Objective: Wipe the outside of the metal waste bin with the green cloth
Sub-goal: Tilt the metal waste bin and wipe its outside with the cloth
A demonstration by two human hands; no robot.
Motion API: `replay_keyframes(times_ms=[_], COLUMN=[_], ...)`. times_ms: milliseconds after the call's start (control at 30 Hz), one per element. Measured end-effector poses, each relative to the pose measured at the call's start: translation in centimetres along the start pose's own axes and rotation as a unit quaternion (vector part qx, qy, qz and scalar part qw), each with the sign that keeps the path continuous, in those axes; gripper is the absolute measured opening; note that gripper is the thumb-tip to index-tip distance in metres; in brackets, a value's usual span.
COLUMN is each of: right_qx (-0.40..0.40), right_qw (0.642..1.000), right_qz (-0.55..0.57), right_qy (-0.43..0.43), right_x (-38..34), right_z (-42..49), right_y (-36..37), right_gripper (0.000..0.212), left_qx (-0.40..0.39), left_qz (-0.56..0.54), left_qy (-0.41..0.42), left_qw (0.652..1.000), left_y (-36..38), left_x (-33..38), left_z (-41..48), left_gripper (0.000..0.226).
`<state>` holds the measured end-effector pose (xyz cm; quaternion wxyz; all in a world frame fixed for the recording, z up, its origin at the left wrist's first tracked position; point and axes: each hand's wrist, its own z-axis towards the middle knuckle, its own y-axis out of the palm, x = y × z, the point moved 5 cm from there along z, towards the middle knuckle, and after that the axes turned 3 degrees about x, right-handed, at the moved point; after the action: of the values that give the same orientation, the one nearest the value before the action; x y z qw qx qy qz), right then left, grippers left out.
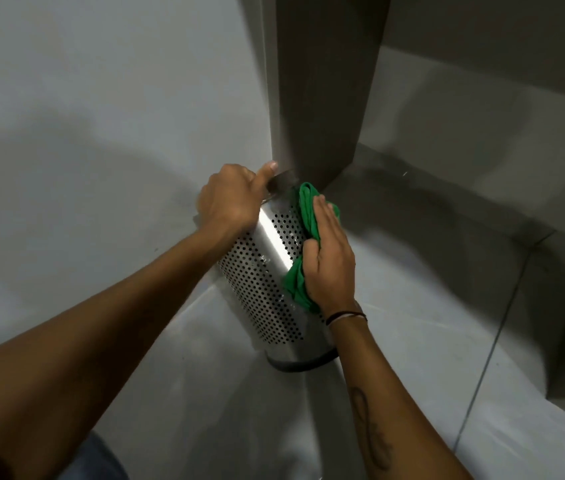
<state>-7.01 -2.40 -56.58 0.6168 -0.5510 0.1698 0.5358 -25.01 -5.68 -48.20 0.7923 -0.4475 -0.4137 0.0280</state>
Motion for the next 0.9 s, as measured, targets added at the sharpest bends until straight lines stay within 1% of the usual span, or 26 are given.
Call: replay_keyframes(times_ms=[33, 67, 100, 133, 167, 200, 267, 367, 400, 467, 533, 567, 633, 667, 700, 733, 767, 833, 867, 900], right_qx=[-0.004, -0.008, -0.016, -0.023, -0.027, -0.027, -0.015, 0.015, 0.026, 0.055, 0.075, 0.067, 0.018, 0.008, 0.011, 0.025, 0.044, 0.079, 0.083, 0.073], right_qw=[1.0, 1.0, 1.0, 1.0, 0.999, 0.999, 0.999, 0.999, 0.999, 0.998, 0.994, 0.99, 0.969, 0.955, 0.948, 0.948, 0.954, 0.962, 0.958, 0.951], right_qz=[0.003, 0.006, 0.011, 0.016, 0.02, 0.023, 0.028, 0.029, 0.03, 0.031, 0.006, -0.027, -0.108, -0.146, -0.175, -0.194, -0.203, -0.209, -0.217, -0.227], right_qy=[-0.003, -0.005, -0.006, -0.007, -0.007, -0.002, 0.006, 0.001, -0.004, -0.025, -0.077, -0.122, -0.223, -0.257, -0.268, -0.251, -0.215, -0.159, -0.166, -0.196], right_x=[0.4, 0.8, 1.4, 1.9, 2.4, 2.9, 3.3, 3.1, 2.6, 1.1, -0.6, -1.5, -2.5, -2.4, -2.0, -1.5, -1.0, -0.7, -1.0, -1.3], right_z=[0.3, 0.6, 0.7, 0.9, 1.0, 1.0, 1.3, 1.4, 1.1, 0.0, -1.8, -3.0, -5.6, -6.2, -6.1, -5.6, -4.7, -3.9, -4.0, -4.4], right_y=[-0.1, -0.2, -0.4, -0.6, -0.8, -1.1, -1.8, -2.3, -2.2, -1.6, -0.3, 0.7, 2.9, 3.5, 3.5, 3.3, 2.9, 2.7, 3.1, 3.8], right_gripper=[0.071, 0.07, 0.069, 0.068, 0.067, 0.066, 0.064, 0.065, 0.066, 0.069, 0.076, 0.08, 0.083, 0.082, 0.083, 0.085, 0.084, 0.075, 0.072, 0.07], left_qx=[-0.073, -0.162, -0.245, -0.301, -0.329, -0.338, -0.318, -0.218, -0.188, -0.152, -0.142, -0.14, -0.14, -0.143, -0.147, -0.148, -0.145, -0.137, -0.134, -0.132], left_qz=[-0.054, -0.111, -0.151, -0.164, -0.156, -0.144, -0.124, -0.038, -0.018, -0.014, -0.025, -0.032, -0.042, -0.042, -0.041, -0.039, -0.037, -0.034, -0.032, -0.03], left_qy=[0.013, 0.027, 0.043, 0.058, 0.067, 0.07, 0.087, 0.162, 0.169, 0.162, 0.142, 0.133, 0.126, 0.129, 0.132, 0.135, 0.137, 0.134, 0.13, 0.126], left_qw=[0.996, 0.98, 0.957, 0.938, 0.929, 0.927, 0.936, 0.962, 0.967, 0.975, 0.979, 0.981, 0.981, 0.98, 0.979, 0.979, 0.979, 0.981, 0.982, 0.983], left_y=[-0.2, -0.6, -1.1, -1.5, -1.7, -1.6, -1.1, -0.3, -0.1, 0.0, 0.1, 0.1, 0.1, 0.1, 0.2, 0.3, 0.3, 0.3, 0.3, 0.2], left_x=[-0.3, -0.6, -0.9, -1.3, -1.9, -2.4, -2.1, -0.3, 0.0, 0.1, -0.3, -0.5, -0.7, -0.7, -0.6, -0.5, -0.3, -0.3, -0.5, -0.7], left_z=[0.4, 0.6, 0.4, 0.0, -0.3, -0.7, -0.9, -0.4, -0.1, 0.6, 1.2, 1.4, 1.8, 1.9, 1.9, 1.9, 1.8, 1.7, 1.6, 1.6], left_gripper=[0.069, 0.061, 0.055, 0.052, 0.052, 0.057, 0.072, 0.069, 0.068, 0.07, 0.073, 0.073, 0.073, 0.073, 0.073, 0.072, 0.072, 0.071, 0.071, 0.071])
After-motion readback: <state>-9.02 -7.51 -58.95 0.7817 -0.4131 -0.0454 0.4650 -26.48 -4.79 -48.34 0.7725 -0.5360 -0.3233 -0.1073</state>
